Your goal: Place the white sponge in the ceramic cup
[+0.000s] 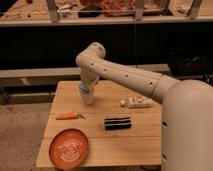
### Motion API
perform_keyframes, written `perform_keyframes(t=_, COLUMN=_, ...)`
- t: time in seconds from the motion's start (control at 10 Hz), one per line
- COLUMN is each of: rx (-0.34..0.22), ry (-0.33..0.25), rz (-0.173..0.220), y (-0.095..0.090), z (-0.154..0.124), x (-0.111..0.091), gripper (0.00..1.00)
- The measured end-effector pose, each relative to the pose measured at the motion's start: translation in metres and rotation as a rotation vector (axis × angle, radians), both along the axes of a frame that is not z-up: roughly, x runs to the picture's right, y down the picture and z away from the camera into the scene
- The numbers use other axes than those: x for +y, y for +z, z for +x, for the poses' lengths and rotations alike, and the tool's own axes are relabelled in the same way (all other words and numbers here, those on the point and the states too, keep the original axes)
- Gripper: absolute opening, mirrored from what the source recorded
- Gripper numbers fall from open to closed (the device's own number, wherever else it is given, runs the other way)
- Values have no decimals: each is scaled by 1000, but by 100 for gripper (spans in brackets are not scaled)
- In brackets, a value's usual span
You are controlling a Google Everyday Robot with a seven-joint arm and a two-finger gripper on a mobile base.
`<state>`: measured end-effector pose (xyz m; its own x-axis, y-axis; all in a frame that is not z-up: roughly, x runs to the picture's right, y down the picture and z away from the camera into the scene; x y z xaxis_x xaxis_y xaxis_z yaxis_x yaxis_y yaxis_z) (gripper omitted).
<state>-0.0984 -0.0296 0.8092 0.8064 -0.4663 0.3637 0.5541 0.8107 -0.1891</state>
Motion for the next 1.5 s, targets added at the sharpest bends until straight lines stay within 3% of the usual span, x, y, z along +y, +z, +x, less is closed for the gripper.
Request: perform_keyframes(t=1.5, rx=-42, ry=-15, rz=37, y=6, z=-2, x=-2, gripper=2)
